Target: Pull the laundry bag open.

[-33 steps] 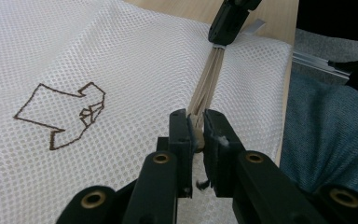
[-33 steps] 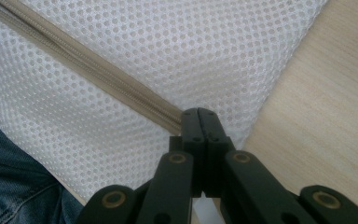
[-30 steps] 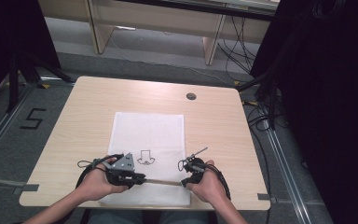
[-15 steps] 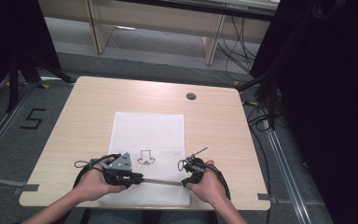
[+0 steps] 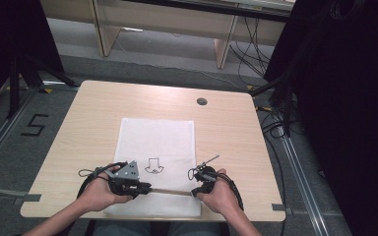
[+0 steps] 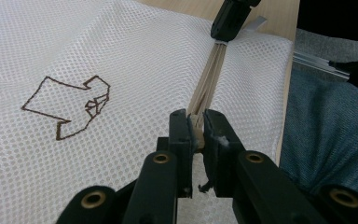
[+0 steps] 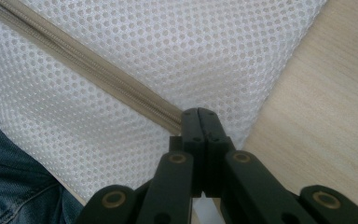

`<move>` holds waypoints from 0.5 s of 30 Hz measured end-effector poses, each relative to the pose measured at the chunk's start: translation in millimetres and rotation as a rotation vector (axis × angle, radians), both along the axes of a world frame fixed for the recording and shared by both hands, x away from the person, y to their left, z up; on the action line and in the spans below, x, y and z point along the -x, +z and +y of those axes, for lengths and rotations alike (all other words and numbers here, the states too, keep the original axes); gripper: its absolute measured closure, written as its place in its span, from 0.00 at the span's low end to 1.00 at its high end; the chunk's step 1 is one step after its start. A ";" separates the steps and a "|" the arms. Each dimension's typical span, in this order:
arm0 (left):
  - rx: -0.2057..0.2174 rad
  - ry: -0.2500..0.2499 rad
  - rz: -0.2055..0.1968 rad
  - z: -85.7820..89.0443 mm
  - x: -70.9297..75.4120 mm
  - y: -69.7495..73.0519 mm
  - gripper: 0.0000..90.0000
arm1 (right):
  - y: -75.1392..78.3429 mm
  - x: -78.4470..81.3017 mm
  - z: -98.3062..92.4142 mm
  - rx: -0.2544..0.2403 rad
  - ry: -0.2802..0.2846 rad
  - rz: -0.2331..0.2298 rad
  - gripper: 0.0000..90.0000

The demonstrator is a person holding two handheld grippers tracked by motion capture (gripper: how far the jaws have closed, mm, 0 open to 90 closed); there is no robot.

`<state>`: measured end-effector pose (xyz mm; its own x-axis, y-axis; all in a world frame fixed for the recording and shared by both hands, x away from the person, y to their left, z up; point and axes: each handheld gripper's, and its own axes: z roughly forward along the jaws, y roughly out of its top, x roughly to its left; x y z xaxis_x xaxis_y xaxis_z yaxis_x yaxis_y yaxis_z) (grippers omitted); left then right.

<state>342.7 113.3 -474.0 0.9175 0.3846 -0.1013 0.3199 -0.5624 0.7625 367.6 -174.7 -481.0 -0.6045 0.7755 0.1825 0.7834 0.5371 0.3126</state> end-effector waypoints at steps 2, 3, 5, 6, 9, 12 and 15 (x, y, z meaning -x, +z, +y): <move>0.002 0.005 0.006 -0.1 0.4 -0.2 0.91 | 0.1 0.2 0.2 0.001 -0.004 0.001 1.00; -0.014 -0.006 -0.012 0.8 -0.8 0.3 0.91 | 0.1 0.2 0.2 0.002 -0.004 0.001 1.00; 0.012 0.009 0.014 1.4 -0.2 -0.4 0.91 | -0.7 -0.9 -0.6 0.000 0.005 -0.004 1.00; 0.009 0.009 0.012 1.3 -0.2 -0.3 0.91 | -0.8 -0.9 -0.6 0.001 0.003 -0.001 1.00; -0.001 0.006 0.004 1.1 -0.2 0.0 0.91 | -0.8 -0.7 -0.4 0.001 -0.008 0.005 1.00; 0.001 0.010 0.005 2.9 -0.1 0.8 0.91 | -0.8 -0.6 -0.4 -0.001 -0.006 0.004 1.00; -0.006 0.029 0.000 7.1 0.3 0.7 0.91 | -0.7 -0.5 -0.4 0.001 -0.007 0.001 1.00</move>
